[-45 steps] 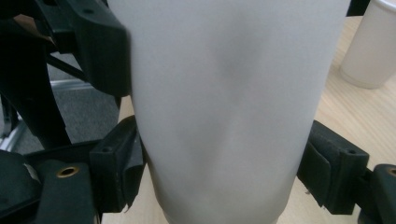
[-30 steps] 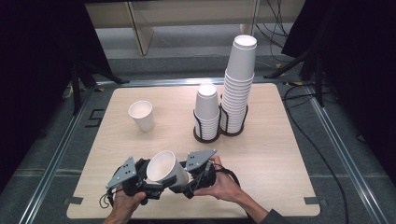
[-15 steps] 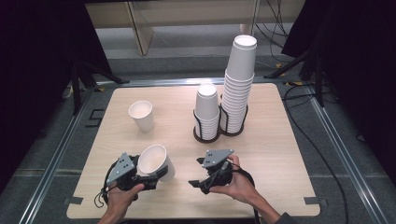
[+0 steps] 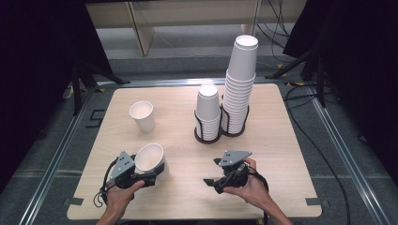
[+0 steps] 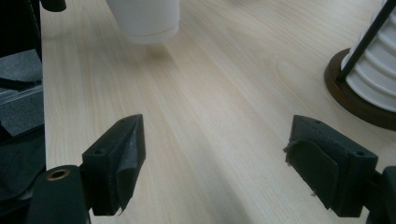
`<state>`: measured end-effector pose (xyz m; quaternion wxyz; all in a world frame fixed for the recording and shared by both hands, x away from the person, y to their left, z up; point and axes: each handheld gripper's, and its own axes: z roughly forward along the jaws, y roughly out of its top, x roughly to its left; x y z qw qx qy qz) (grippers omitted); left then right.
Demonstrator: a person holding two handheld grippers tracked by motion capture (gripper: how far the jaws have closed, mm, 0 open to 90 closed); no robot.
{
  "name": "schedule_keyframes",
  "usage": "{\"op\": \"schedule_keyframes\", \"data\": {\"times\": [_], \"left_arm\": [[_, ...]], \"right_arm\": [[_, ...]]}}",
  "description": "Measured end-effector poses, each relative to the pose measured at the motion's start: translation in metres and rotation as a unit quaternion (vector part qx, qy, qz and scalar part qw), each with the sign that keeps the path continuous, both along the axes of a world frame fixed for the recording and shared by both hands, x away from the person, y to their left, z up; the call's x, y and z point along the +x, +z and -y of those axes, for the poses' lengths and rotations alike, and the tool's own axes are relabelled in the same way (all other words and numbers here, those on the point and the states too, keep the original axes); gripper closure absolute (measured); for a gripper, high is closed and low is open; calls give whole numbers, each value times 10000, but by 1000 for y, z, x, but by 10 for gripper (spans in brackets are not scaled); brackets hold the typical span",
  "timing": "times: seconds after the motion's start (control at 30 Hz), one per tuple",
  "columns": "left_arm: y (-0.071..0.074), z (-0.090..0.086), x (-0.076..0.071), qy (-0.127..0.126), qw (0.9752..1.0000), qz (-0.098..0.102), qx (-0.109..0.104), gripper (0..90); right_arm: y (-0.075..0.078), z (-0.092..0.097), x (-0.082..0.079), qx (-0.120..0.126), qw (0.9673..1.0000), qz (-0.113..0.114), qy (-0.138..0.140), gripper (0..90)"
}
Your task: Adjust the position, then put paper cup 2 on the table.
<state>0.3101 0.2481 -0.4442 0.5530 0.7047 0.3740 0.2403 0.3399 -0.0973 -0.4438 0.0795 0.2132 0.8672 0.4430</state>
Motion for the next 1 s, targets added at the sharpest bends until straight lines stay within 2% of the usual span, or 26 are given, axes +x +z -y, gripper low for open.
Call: {"op": "schedule_keyframes", "data": {"times": [0.07,0.13,0.2,0.27,0.3,0.33,0.37,0.43,0.47,0.5,0.53,0.57,0.6,0.63,0.7,0.73,0.77,0.8,0.87,1.0], "left_arm": [[0,-1,0,36,10000,-21,56,148],[-1,-1,1,10,10000,20,9,147],[-1,-1,0,44,10000,-39,64,148],[-2,0,2,13,10000,25,-19,148],[-1,0,2,53,10000,-33,61,147],[-2,1,2,47,10000,-42,74,147],[-2,2,4,50,10000,-43,74,147],[-2,3,7,88,9999,-73,92,147],[-2,4,10,81,9999,-46,93,147],[-3,5,13,86,10000,8,39,147],[-2,5,14,111,9999,-22,129,147],[-3,6,17,102,9999,9,74,147],[-2,6,18,154,9998,-40,120,147],[-3,6,20,152,9998,-10,97,147],[-3,7,25,191,9998,27,82,147],[-2,7,26,219,9997,-4,138,147],[-3,8,29,205,9998,32,68,147],[-2,7,30,230,9996,-12,166,147],[-3,9,35,226,9997,5,119,147],[-3,12,42,260,9995,-20,184,147]], "right_arm": [[0,3,-2,16,10000,-15,-20,202],[-1,5,-3,-10,10000,23,-49,201],[-2,7,-4,-4,10000,-49,-81,201],[-2,9,-5,-7,10000,21,-87,201],[-3,10,-7,2,9999,-89,-108,201],[-3,10,-7,-11,9999,-64,-96,201],[-4,11,-8,-30,9999,-103,-115,201],[-6,12,-7,-90,9999,-13,-107,201],[-6,12,-8,-86,9998,-95,-133,200],[-6,12,-8,-83,9998,-85,-136,200],[-6,13,-8,-80,9998,-100,-128,200],[-6,14,-8,-91,9999,-59,-129,199],[-6,15,-8,-85,9999,-32,-129,199],[-6,15,-9,-59,9997,-115,-194,199],[-7,17,-8,-58,9998,-63,-196,199],[-7,18,-9,-57,9996,-139,-233,199],[-7,19,-8,-63,9997,-121,-203,199],[-7,19,-7,-93,9997,-87,-202,199],[-8,20,-7,-96,9996,-141,-211,200],[-8,21,-7,-77,9996,-127,-249,199]]}}
